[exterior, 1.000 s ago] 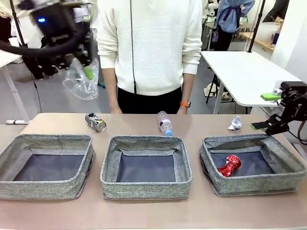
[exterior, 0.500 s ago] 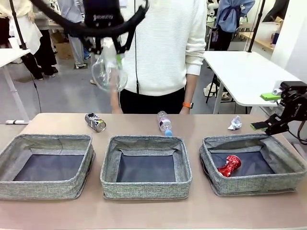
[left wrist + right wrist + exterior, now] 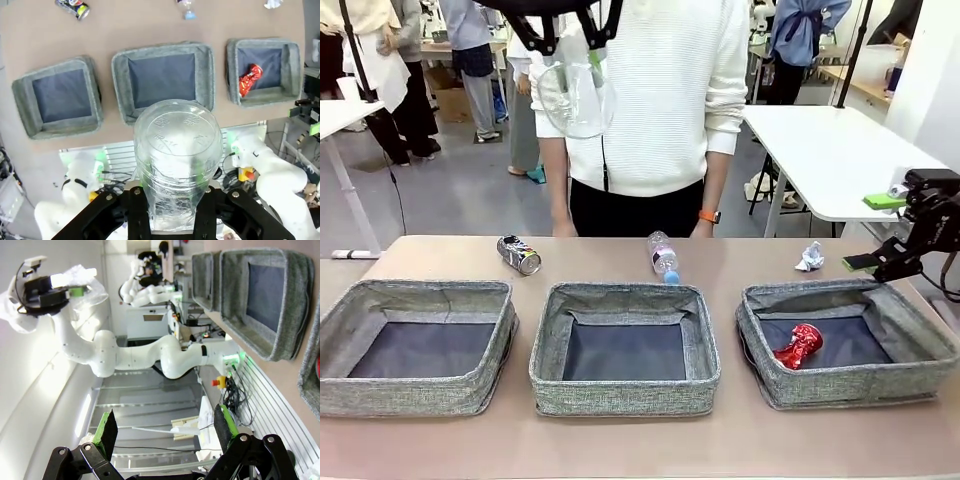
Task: Sort the waste into the appropriate baskets.
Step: Pick up the waste item pointed out by the person.
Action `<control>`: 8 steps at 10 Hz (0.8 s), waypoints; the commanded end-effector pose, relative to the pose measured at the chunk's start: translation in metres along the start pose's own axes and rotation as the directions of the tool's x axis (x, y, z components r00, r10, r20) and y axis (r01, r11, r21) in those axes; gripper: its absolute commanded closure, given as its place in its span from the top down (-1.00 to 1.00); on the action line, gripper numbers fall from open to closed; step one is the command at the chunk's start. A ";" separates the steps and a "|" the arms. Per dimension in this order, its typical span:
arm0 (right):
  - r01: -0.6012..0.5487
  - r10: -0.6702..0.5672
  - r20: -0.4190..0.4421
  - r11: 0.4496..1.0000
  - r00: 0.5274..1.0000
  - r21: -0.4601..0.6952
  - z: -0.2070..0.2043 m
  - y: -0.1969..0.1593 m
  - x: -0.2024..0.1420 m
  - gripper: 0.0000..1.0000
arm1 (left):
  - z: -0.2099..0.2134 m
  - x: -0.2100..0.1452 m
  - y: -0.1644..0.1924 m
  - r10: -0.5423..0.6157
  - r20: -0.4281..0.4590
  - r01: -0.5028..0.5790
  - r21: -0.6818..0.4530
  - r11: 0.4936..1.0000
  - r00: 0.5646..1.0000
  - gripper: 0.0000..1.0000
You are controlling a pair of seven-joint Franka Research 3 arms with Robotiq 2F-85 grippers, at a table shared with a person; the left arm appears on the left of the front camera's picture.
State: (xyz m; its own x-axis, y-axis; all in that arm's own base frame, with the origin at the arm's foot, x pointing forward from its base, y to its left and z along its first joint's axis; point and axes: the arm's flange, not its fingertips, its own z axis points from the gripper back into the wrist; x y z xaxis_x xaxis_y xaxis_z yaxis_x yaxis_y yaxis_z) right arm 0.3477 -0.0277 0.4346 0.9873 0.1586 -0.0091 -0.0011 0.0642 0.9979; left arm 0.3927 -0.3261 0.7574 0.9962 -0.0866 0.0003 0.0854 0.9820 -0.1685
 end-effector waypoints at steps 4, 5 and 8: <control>0.013 -0.013 0.004 1.000 1.000 0.011 0.001 0.005 0.001 1.00 | 0.000 0.000 0.000 0.000 0.000 0.000 0.000 1.000 1.000 -0.28; 0.013 -0.013 0.004 1.000 1.000 0.011 0.001 0.005 0.001 1.00 | 0.000 0.000 0.000 0.000 0.000 0.000 0.000 1.000 1.000 -0.28; 0.013 -0.013 0.004 1.000 1.000 0.011 0.001 0.005 0.001 1.00 | 0.000 0.000 0.000 0.000 0.000 0.000 0.000 1.000 1.000 -0.28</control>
State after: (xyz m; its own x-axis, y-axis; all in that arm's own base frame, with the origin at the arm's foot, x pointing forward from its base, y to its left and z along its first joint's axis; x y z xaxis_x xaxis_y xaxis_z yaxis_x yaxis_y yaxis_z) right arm 0.3477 -0.0277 0.4346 0.9873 0.1586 -0.0092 -0.0011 0.0641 0.9979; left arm 0.3931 -0.3263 0.7569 0.9953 -0.0967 -0.0030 0.0947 0.9802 -0.1741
